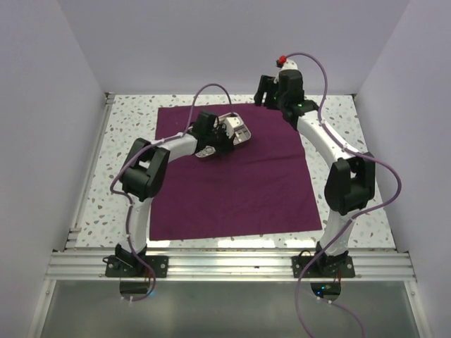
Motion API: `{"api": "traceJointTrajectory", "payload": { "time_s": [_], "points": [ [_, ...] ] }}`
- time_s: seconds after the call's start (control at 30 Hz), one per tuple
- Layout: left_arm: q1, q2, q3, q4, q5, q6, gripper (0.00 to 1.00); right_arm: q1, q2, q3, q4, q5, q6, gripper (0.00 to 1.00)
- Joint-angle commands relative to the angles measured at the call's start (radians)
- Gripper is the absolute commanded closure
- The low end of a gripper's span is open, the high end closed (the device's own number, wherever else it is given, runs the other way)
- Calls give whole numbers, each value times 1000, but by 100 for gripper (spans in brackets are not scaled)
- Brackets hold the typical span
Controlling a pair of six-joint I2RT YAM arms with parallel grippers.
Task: Open and lay out the surgical kit
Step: Move the container from the surgical kit.
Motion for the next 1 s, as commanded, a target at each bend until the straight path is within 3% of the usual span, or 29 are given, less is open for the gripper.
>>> {"api": "traceJointTrajectory", "payload": {
  "time_s": [0.0, 0.57, 0.67, 0.7, 0.73, 0.77, 0.8, 0.97],
  "points": [
    [-41, -95, -55, -36, 97, 56, 100, -8, -40, -13, 42, -19, 12, 28],
    [-177, -279, -267, -97, 65, 121, 100, -17, -76, -64, 68, -53, 30, 28],
    [-179, -308, -284, -69, -42, 81, 80, -17, -65, -61, 74, -53, 38, 27],
    [-179, -310, -285, -34, -95, 60, 66, -17, -62, -59, 78, -73, 39, 27],
    [-177, -310, -287, -20, -133, 34, 63, -17, -57, -59, 78, -85, 42, 27],
    [-177, -299, -279, -17, -176, 35, 28, -17, -56, -58, 80, -88, 42, 27],
    [-176, -291, -273, -17, -193, 32, 1, -17, -54, -59, 80, -88, 44, 27],
    [-173, -288, -276, 49, -271, 4, 0, -17, -57, -61, 72, -90, 35, 27]
  ]
}}
